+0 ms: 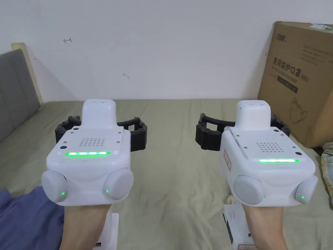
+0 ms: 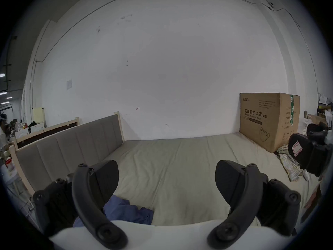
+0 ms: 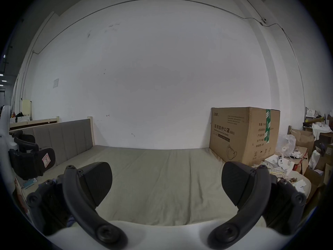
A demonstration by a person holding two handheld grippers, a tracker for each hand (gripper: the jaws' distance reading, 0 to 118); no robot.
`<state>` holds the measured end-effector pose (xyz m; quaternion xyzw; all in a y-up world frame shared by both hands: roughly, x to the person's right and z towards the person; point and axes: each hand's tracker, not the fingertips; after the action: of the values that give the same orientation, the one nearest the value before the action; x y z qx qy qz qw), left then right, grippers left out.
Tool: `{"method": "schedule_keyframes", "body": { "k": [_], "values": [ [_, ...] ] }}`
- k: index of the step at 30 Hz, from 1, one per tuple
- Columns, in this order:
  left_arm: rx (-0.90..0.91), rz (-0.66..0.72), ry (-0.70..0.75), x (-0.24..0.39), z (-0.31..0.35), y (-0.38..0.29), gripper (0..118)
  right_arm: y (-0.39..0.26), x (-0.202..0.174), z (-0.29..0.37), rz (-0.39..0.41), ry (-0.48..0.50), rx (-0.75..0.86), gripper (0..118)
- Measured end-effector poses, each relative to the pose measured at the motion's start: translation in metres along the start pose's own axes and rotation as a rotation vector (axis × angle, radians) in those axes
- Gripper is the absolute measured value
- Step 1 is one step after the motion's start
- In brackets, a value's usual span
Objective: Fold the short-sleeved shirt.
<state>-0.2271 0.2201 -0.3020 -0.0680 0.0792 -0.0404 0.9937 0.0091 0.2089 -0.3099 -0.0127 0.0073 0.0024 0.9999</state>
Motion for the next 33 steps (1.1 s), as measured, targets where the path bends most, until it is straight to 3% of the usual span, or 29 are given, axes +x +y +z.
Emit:
{"method": "schedule_keyframes", "body": {
  "k": [8, 33],
  "values": [
    [-0.005, 0.085, -0.023, -0.007, 0.004, 0.001, 110, 0.001, 0.003, 0.0, -0.001, -0.004, 0.001, 118],
    [0.028, 0.009, -0.01, 0.0, 0.011, 0.003, 109, 0.001, 0.005, 0.003, -0.009, 0.011, -0.002, 118]
  ]
}}
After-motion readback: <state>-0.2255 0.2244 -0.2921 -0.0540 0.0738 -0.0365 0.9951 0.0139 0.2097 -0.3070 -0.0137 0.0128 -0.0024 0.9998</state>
